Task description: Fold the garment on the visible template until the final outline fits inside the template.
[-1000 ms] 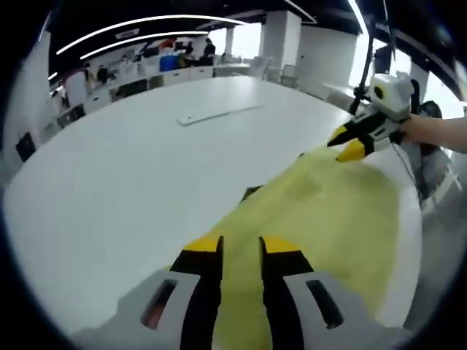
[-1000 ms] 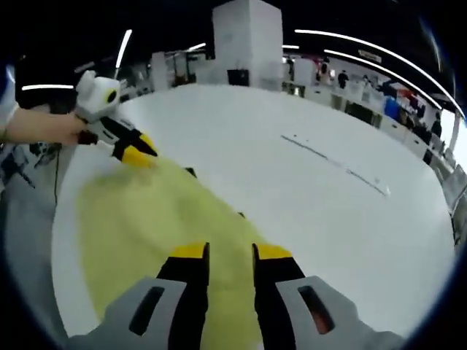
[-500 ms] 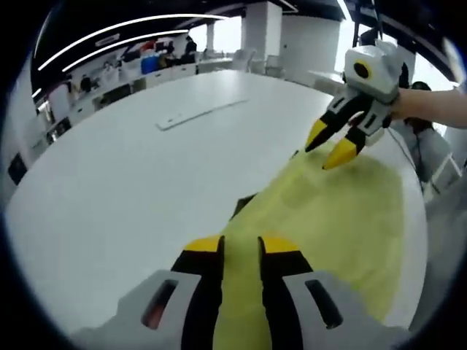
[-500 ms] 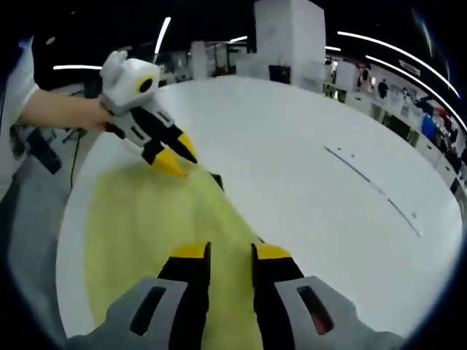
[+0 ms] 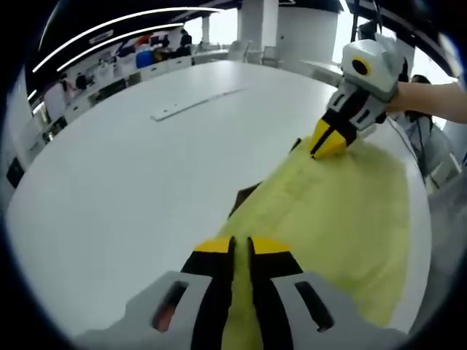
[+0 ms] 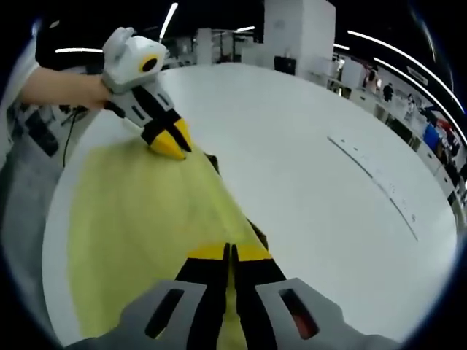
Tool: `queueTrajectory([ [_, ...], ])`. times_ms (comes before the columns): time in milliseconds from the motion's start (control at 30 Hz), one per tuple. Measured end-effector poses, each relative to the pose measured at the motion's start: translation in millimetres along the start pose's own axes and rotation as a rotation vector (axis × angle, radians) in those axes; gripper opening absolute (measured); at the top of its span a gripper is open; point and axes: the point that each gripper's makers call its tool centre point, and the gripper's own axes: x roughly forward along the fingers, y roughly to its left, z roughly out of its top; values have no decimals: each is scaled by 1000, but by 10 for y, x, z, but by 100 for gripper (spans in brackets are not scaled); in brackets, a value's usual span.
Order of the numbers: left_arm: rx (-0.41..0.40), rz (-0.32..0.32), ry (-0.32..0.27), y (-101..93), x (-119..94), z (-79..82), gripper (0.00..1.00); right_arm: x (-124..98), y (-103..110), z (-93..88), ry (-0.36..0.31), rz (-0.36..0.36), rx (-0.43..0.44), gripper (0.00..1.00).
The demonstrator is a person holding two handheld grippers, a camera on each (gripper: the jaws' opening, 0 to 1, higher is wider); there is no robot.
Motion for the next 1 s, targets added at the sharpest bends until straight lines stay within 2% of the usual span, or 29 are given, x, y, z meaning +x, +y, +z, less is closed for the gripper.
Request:
queueTrajectory([
  [300,-17,0,-7,5,-27,31,0,-36,-36,36,-14,-21,15,2],
  [500,-36,22,-35,75,-103,109,0,-105,-115,140,-48,-55,15,2],
  [633,-58,24,-45,115,-84,122,0,-63,-135,102,-39,-59,16,2],
  [833,-57,34,-22,91,12,35,0,21,-124,24,-13,-66,12,2],
  [1000,-64,41,-24,95,8,41,0,22,-157,31,-25,-77,19,3],
])
